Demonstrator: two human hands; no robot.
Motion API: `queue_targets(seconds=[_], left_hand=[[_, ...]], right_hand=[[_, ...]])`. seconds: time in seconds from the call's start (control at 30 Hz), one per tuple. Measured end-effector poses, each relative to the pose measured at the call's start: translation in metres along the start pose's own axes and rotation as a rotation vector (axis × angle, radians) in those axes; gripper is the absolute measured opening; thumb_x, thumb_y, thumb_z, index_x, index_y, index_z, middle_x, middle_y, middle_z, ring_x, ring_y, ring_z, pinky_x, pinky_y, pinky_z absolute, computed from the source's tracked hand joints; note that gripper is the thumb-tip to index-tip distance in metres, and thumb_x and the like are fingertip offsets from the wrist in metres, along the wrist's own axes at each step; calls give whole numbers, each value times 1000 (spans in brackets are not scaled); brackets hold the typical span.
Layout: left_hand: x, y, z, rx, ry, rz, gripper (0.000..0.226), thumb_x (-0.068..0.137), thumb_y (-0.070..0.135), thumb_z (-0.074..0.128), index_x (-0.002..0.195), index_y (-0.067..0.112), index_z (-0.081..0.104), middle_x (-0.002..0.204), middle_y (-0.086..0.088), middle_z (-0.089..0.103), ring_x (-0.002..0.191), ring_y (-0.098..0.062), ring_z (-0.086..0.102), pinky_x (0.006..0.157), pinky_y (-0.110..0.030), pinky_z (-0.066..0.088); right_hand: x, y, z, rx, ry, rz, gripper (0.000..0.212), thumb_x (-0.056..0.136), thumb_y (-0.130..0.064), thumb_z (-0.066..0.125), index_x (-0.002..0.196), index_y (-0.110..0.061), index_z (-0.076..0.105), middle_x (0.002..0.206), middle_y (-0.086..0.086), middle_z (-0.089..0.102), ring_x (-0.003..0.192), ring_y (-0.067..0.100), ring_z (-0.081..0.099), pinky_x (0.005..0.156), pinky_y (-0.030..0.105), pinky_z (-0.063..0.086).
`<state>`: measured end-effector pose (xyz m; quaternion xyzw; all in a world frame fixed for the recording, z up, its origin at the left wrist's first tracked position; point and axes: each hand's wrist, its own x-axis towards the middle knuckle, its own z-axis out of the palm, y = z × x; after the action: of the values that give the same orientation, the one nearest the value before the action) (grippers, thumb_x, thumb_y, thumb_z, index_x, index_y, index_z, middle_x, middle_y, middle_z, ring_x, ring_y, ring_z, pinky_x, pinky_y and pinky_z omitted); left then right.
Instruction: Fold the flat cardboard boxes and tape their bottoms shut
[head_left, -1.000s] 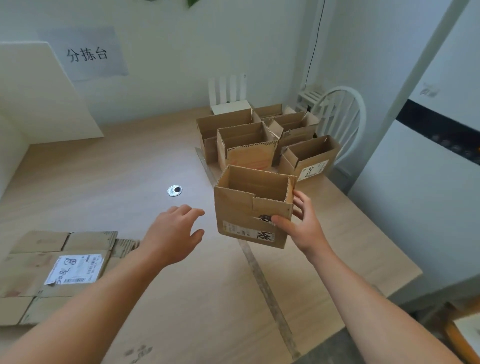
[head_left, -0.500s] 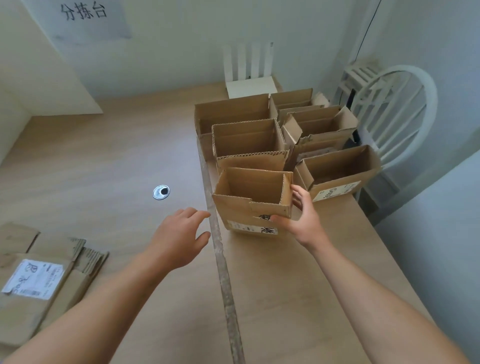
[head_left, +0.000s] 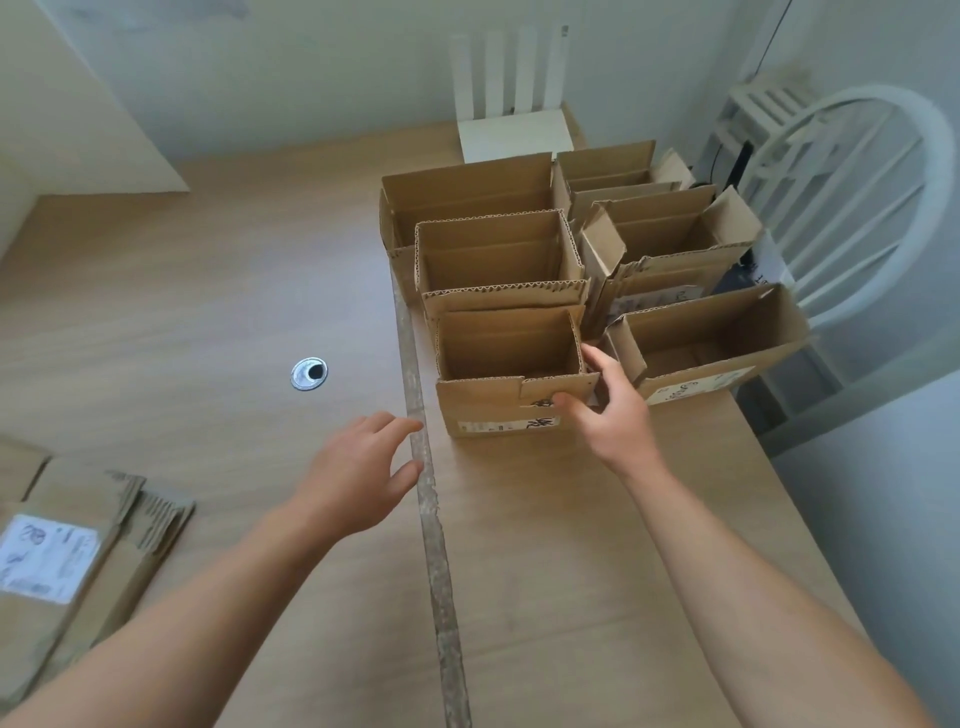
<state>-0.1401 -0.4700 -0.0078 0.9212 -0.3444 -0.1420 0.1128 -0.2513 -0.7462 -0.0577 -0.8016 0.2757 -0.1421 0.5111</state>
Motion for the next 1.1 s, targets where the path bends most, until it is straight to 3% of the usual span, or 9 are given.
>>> queue_targets(seconds=[0.23, 0.5, 0.63, 0.8, 1.1], left_hand=[[-1, 0, -1, -7, -4, -2, 45, 93, 40, 57, 135, 22, 57, 123, 3, 60, 116, -21, 53, 94, -34, 45], [-18, -8, -9, -23, 31, -3, 45, 94, 38, 59, 136, 24, 54, 127, 4, 58, 119, -19, 52, 94, -35, 45], [-37, -15, -17, 17, 44, -19, 46, 96, 38, 55, 140, 25, 50, 133, 5, 53, 122, -19, 49, 93, -33, 44], [-84, -33, -29, 99, 43, -42, 46, 98, 39, 50, 142, 28, 45, 137, 7, 49, 125, -18, 46, 92, -33, 43], [-227, -118, -58, 166, 60, -162, 48, 95, 40, 51, 141, 27, 45, 138, 4, 50, 125, -22, 47, 98, -36, 41]], right_hand=[[-1, -7, 11, -5, 101, 64, 61, 91, -33, 72, 145, -25, 46, 142, -4, 54, 131, 14, 47, 110, 30, 38], [-29, -16, 13, -1, 193, 190, 70, 91, -37, 69, 151, -28, 35, 151, -3, 44, 138, 17, 42, 114, 41, 37], [-67, -24, 15, -191, 189, 256, 55, 96, -36, 59, 145, -15, 45, 142, 8, 49, 131, 24, 46, 105, 35, 37], [-121, -56, 47, -533, -20, 74, 35, 99, -42, 50, 121, -17, 60, 121, 3, 59, 113, 24, 54, 92, 39, 47], [-229, -162, 163, -1039, -244, -433, 36, 100, -46, 41, 121, -20, 54, 120, 4, 57, 112, 30, 52, 84, 41, 37]])
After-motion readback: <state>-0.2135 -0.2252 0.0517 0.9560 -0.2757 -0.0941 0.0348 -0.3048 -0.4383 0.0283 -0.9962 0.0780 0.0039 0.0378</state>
